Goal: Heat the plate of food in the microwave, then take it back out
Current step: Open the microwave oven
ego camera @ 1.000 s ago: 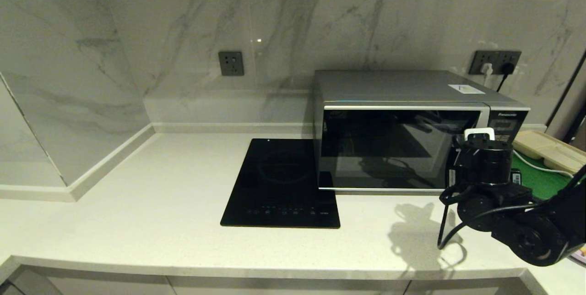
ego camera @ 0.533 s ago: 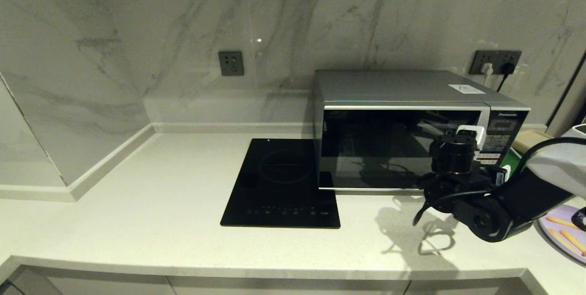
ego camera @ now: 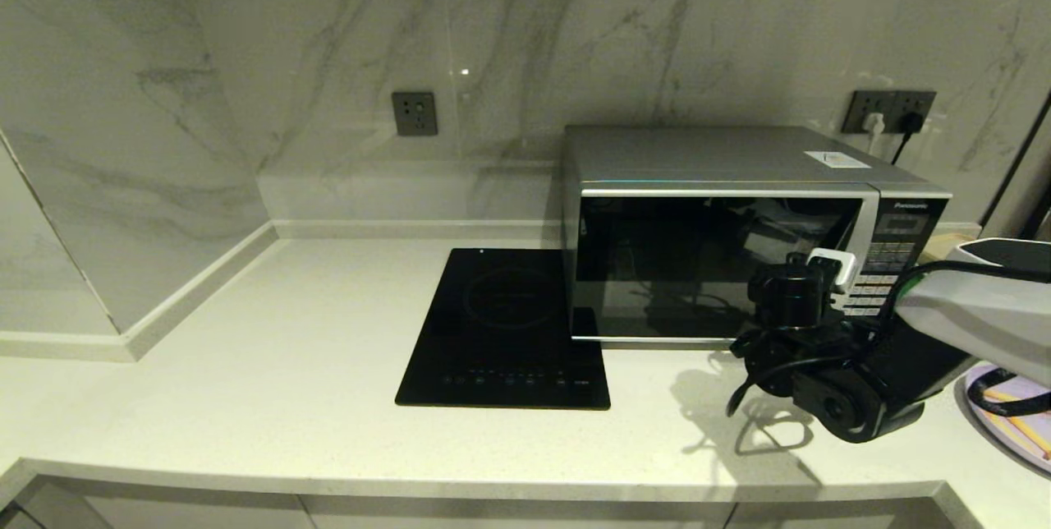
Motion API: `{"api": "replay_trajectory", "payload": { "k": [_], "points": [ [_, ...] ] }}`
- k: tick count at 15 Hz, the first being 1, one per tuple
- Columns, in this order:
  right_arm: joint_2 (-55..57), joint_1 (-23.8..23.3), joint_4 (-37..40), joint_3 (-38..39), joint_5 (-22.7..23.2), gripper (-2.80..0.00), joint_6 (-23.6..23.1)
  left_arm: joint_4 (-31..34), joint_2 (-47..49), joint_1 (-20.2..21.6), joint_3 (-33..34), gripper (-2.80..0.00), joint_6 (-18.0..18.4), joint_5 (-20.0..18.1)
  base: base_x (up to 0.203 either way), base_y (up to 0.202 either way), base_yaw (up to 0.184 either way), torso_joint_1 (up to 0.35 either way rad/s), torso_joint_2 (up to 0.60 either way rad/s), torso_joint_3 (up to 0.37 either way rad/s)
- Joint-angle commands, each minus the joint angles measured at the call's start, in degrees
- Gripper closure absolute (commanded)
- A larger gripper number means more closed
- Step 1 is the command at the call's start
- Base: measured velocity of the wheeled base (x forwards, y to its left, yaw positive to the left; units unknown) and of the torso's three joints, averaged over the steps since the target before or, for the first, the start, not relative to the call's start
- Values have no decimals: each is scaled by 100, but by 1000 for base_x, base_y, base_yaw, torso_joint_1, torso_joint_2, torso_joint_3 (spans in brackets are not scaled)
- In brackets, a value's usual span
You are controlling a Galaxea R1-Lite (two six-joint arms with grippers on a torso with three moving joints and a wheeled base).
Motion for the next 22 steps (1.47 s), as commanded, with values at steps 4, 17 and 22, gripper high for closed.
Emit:
{"api": "replay_trajectory", "payload": {
  "k": [4,17,22],
  "points": [
    [334,4,-389,-367,66,-280,52,-5,0,1,1,0,-5,1,0,0,0,0,0,0],
    [631,-875,-640,-838,199,-280,63,-5,0,1,1,0,-5,0,0,0,0,0,0,0],
    [590,-867,-1157,-292,184,-280,40,-5,0,1,1,0,-5,7,0,0,0,0,0,0]
  ]
}}
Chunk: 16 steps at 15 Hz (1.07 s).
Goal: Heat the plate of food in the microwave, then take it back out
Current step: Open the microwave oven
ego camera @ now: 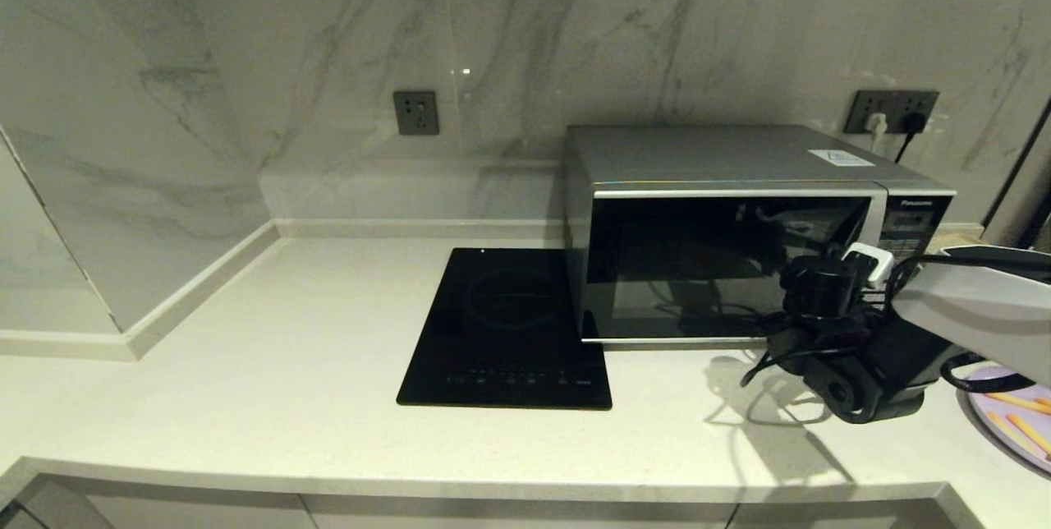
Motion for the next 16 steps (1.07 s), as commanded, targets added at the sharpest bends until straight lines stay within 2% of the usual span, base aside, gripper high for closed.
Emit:
{"api": "replay_trajectory", "payload": {
  "k": [1,5,11,14,16],
  "points": [
    [-31,0,-215,220,-77,-280,-16,-5,0,4,1,0,-3,-2,0,0,0,0,0,0],
    [-163,-6,-519,530,-86,-280,-18,-5,0,4,1,0,-3,6,0,0,0,0,0,0],
    [-690,117,-1068,1403,49,-280,-4,-5,0,4,1,0,-3,6,0,0,0,0,0,0],
    [-702,483,-1383,2164,676,-280,2,-5,0,4,1,0,-3,6,0,0,0,0,0,0],
    [-864,824,-1574,2941,1395,-280,26,-5,0,4,1,0,-3,6,0,0,0,0,0,0]
  ]
}}
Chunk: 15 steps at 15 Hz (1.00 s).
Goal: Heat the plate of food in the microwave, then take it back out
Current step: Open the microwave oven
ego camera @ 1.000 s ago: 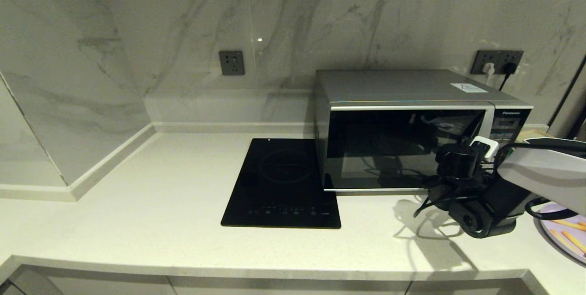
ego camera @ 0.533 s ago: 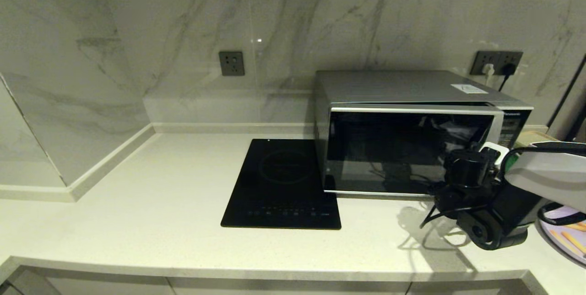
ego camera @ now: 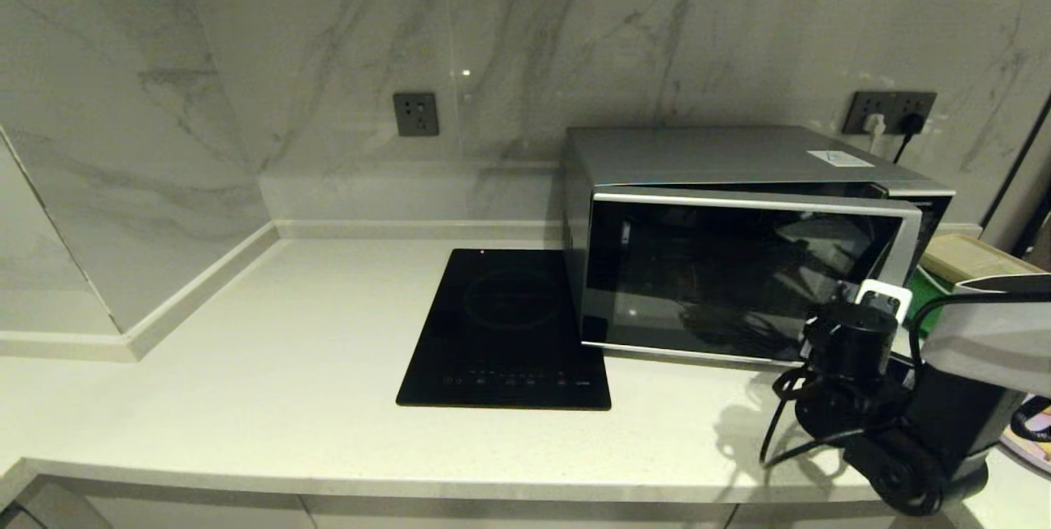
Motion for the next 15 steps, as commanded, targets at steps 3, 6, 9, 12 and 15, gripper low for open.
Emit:
{"api": "replay_trajectory", "payload": {
  "k": [3,6,9,12,15],
  "points": [
    [-1077,841,-179,1696,1523,-280,171,-5,0,4,1,0,-3,1,0,0,0,0,0,0],
    [-2483,1147,36,2167,1953,0,162,-5,0,4,1,0,-3,-1,0,0,0,0,0,0],
    [-3734,1135,1607,1406,2051,0,172,-5,0,4,1,0,-3,-2,0,0,0,0,0,0],
    [-4190,947,4073,-562,2041,0,494,-5,0,4,1,0,-3,6,0,0,0,0,0,0],
    [-3969,751,6695,-2525,2153,0,1286,-5,0,4,1,0,-3,-1,0,0,0,0,0,0]
  ]
}}
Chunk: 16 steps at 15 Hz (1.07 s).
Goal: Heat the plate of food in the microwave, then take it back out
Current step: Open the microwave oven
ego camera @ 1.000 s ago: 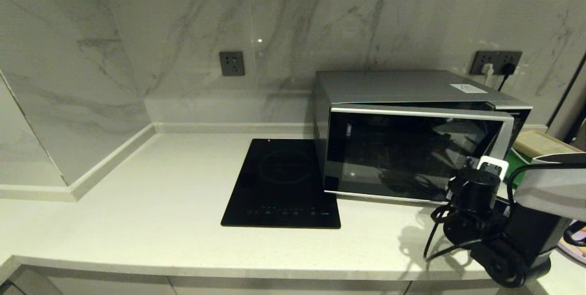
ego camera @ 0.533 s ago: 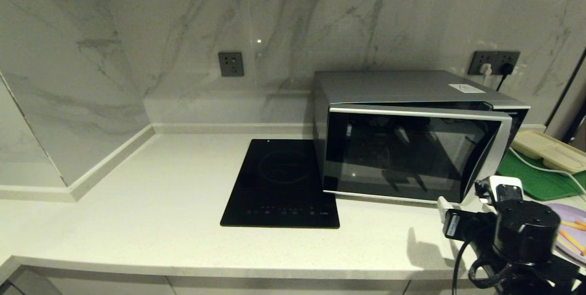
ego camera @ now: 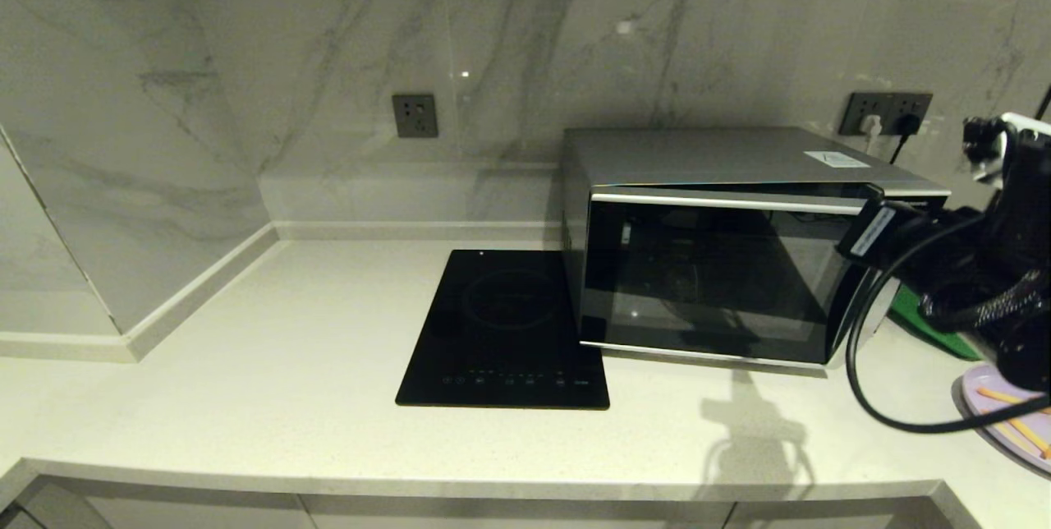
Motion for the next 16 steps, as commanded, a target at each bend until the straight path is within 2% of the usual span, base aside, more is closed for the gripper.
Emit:
{"api": "replay_trajectory", "payload": {
  "k": [1,4,7,10,12,14,16],
  "points": [
    [211,-114,2431,-1517,97,0,547,-5,0,1,1,0,-3,-5,0,0,0,0,0,0],
    [1067,-194,3831,-2951,273,0,1247,-5,0,1,1,0,-3,-1,0,0,0,0,0,0],
    [1966,-530,4651,-4148,324,0,1755,-5,0,1,1,0,-3,4,0,0,0,0,0,0],
    [2404,-943,5248,-5212,426,0,1986,-5,0,1,1,0,-3,3,0,0,0,0,0,0],
    [2434,-1213,5711,-5855,872,0,2190,-5,0,1,1,0,-3,2,0,0,0,0,0,0],
    [2439,-1622,6357,-6522,1518,0,2565,-5,0,1,1,0,-3,4,0,0,0,0,0,0],
    [2512,-2111,6682,-6654,2196,0,2834,-5,0,1,1,0,-3,-5,0,0,0,0,0,0]
  ]
}}
